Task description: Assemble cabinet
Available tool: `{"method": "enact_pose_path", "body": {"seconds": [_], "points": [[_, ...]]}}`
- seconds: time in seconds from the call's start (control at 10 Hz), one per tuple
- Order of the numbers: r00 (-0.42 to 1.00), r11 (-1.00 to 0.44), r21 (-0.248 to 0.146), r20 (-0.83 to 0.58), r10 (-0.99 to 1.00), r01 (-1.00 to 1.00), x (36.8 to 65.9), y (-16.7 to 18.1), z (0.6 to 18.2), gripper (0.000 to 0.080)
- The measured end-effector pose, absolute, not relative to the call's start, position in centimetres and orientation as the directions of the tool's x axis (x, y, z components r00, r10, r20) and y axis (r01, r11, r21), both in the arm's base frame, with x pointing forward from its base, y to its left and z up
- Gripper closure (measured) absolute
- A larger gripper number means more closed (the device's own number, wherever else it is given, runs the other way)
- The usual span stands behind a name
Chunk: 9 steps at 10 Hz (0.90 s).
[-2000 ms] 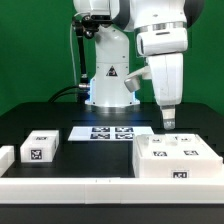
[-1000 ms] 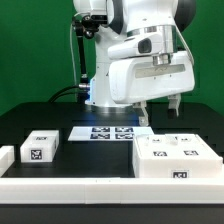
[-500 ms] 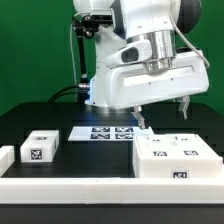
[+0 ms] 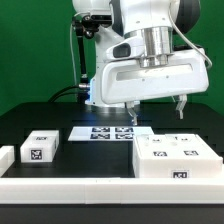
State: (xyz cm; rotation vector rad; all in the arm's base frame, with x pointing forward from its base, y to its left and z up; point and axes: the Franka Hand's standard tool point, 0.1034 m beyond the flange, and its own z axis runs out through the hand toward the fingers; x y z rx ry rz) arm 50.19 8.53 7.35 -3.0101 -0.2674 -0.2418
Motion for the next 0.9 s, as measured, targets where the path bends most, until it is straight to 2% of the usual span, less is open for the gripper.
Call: {"method": "enact_pose_path", "body": {"seconds": [0.2,0.4,0.6,0.9], "points": [[0.972,-0.979,-0.095,0.165,0.164,0.181,50.1,8.4,7.1,0.015],[0.986,-0.991,-0.1,0.145,0.079,0.094,49.5,8.8,5.4,0.015],[0.983,-0.989,-0.085,0.146,0.109,0.122,49.5,8.9,5.3,0.015],[0.984,-0.989,-0.086,0.146,0.105,0.118,49.4,9.0,5.2,0.015]]}}
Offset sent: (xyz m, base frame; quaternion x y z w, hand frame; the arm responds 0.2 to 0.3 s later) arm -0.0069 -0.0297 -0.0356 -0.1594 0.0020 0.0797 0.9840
